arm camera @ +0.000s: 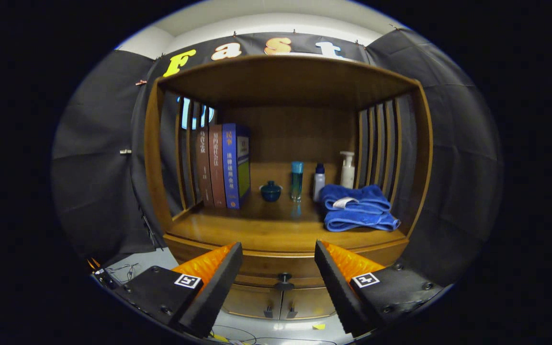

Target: Pull open the drawer, take out the items inside it, and place them on the countertop above the cabinet.

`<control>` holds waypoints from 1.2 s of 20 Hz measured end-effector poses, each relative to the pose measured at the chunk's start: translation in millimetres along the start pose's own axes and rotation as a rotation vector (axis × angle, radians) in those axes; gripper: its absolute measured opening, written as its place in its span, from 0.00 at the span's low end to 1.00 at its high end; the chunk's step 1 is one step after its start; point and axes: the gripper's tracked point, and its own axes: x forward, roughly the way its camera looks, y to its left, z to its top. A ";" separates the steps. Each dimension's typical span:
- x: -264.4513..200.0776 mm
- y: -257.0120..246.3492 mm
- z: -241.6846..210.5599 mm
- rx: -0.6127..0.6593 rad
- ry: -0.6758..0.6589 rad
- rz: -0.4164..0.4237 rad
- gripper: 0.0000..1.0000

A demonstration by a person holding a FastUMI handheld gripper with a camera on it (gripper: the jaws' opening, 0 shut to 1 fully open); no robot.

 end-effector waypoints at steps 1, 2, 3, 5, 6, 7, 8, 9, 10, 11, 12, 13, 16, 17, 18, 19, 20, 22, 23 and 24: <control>7.3 -1.2 -9.7 0.005 0.018 -0.002 0.99; 16.1 -1.2 -20.9 0.010 0.038 -0.005 0.99; 25.2 -1.1 -33.4 0.013 0.060 -0.009 0.99; 40.5 -5.7 -56.9 0.015 0.104 -0.022 0.99; 44.4 -7.6 -65.8 0.019 0.120 -0.028 0.99; 50.7 -9.0 -74.5 0.022 0.133 -0.034 0.99; 57.1 -9.1 -83.7 0.029 0.147 -0.032 0.99; 62.3 -9.3 -92.2 0.034 0.158 -0.031 0.99; 66.7 -9.6 -100.1 0.038 0.169 -0.032 0.99; 72.7 -11.5 -109.7 0.039 0.184 -0.035 0.97; 78.0 -12.2 -116.8 0.037 0.198 -0.037 0.97; 81.0 -13.7 -122.5 0.034 0.210 -0.042 0.97; 90.7 -14.5 -138.6 0.029 0.240 -0.038 0.91; 84.2 -10.8 -138.1 0.026 0.251 -0.016 0.79; 94.7 -13.5 -142.6 0.029 0.239 -0.015 0.67; 91.5 -13.6 -139.8 0.030 0.242 -0.016 0.55; 91.2 -12.6 -140.4 0.032 0.241 -0.009 0.43; 88.5 -12.7 -139.7 0.007 0.247 -0.010 0.38; 89.9 -13.2 -140.3 -0.005 0.250 -0.011 0.33; 89.6 -13.0 -140.9 -0.003 0.252 -0.011 0.33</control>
